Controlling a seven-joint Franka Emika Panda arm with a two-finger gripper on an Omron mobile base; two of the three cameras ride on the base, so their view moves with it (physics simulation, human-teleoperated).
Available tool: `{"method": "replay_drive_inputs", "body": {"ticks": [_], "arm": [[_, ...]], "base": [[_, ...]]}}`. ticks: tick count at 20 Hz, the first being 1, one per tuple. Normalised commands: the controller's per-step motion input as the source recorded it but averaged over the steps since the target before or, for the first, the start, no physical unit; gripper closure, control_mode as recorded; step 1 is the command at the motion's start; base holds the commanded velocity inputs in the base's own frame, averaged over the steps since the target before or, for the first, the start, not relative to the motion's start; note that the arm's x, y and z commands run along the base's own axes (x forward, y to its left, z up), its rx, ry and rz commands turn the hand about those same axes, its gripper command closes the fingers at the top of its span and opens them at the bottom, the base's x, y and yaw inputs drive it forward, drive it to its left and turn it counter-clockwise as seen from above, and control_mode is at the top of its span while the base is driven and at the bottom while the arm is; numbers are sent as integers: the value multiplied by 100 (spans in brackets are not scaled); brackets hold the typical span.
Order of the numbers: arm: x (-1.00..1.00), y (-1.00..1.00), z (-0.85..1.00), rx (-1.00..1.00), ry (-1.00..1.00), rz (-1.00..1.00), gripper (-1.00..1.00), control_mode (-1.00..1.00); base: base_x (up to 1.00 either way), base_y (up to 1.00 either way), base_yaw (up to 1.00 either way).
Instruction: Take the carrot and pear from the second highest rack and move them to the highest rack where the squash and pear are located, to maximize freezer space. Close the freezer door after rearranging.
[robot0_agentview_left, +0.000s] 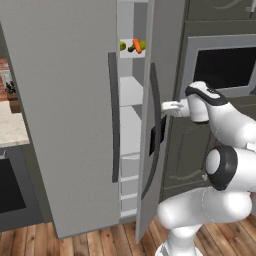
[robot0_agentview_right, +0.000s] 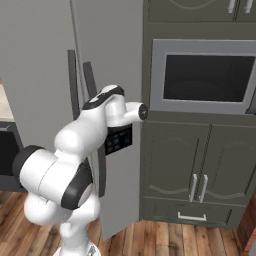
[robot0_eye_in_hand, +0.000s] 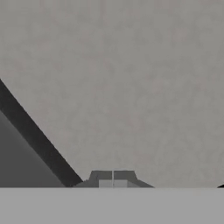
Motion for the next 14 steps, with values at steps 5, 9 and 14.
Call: {"method": "replay_drive_inputs", "body": {"ticks": [5, 9, 14], "arm": [[36, 37, 0, 9, 0, -6, 100, -100], [25, 42, 0, 4, 0, -9, 100, -100], [13, 46, 2, 0, 3, -13, 100, -100]], "base": [[0, 0, 0], [0, 0, 0], [0, 0, 0]]}}
